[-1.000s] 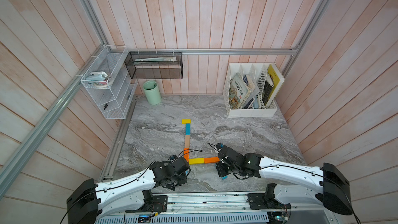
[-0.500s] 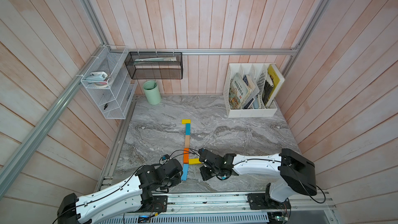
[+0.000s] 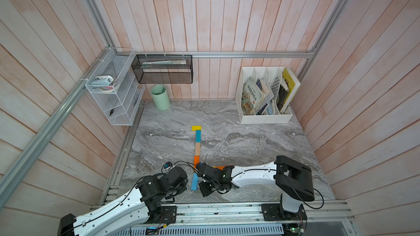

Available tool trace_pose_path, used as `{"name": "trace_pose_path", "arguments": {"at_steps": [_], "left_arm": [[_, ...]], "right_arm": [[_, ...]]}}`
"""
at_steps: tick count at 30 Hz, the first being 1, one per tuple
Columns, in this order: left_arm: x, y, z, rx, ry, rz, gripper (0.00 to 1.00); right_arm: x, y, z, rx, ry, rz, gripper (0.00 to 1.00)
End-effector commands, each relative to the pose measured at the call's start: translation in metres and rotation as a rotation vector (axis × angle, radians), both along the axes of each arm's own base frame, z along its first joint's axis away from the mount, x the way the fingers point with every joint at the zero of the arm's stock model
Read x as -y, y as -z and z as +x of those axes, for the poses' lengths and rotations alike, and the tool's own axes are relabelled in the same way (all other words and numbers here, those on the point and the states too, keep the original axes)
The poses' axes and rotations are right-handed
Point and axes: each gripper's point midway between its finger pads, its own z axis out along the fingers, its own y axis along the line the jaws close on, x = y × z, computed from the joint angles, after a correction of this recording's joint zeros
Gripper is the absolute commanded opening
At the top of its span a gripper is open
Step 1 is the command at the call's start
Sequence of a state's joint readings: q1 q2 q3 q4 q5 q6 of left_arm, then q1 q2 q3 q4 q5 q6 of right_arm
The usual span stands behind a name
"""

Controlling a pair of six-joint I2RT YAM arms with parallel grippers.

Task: Assemble a giraffe with building blocks
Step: Adjust the building block at the center of the board.

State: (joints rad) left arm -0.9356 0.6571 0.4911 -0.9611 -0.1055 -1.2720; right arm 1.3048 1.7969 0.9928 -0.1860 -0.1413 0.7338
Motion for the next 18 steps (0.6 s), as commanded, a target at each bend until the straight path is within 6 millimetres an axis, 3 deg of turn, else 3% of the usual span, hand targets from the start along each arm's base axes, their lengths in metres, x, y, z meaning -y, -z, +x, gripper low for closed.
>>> {"name": "trace_pose_path", "arguments": {"at_steps": [1,11,18], "left_arm": [[-0.012,-0.003,0.003,0.02,-0.015,0.035,0.13],[-0.011,-0.002,0.004,0.022,-0.006,0.036,0.13],[-0.011,-0.001,0.004,0.02,-0.004,0.035,0.13]], "right_arm": [[-0.011,-0.005,0.0,-0.007,0.001,0.022,0.0],[-0.027,-0.001,-0.004,-0.024,-0.035,0.025,0.0],[-0.021,0.0,-0.003,-0.016,-0.022,0.009,0.0]]}}
